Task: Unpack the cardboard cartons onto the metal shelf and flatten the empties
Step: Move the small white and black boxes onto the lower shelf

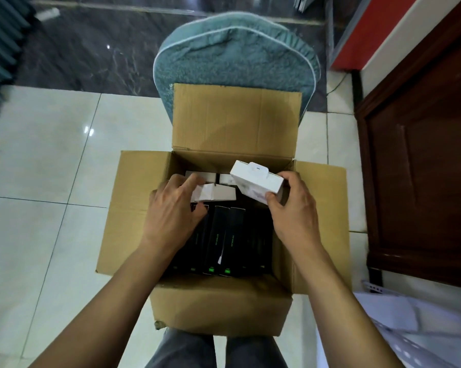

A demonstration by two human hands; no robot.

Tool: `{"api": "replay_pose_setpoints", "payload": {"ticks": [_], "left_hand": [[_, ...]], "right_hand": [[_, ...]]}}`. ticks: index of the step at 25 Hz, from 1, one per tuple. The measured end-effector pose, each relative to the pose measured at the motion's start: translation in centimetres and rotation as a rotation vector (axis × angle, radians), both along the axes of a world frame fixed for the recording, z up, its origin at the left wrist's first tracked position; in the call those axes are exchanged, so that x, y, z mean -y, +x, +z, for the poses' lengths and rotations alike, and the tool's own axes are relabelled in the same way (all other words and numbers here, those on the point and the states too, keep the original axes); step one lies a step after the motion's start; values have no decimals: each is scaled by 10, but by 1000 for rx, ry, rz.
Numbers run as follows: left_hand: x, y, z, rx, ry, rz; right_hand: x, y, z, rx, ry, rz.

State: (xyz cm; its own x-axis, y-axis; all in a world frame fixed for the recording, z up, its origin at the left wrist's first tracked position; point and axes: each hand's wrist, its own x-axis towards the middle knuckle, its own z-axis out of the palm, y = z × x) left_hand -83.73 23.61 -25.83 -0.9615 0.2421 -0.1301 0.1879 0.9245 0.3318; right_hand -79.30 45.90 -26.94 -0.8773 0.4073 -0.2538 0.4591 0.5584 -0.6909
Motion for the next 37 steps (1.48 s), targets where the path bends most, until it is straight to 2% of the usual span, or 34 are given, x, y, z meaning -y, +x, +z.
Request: {"api": "replay_pose_setpoints", "payload": {"ticks": [8, 20, 33, 37], "left_hand": [[14, 21, 60, 4, 130, -41], [25, 7, 139, -105, 251, -391], [-35, 43, 189, -122, 482, -742], [-59, 66, 195, -61, 521, -795]], "right_hand": [[5, 29, 54, -133, -43, -108], [37, 85, 131, -308, 0, -384], [45, 194, 189, -410, 180, -808], [50, 234, 195, -420, 195, -932]]}}
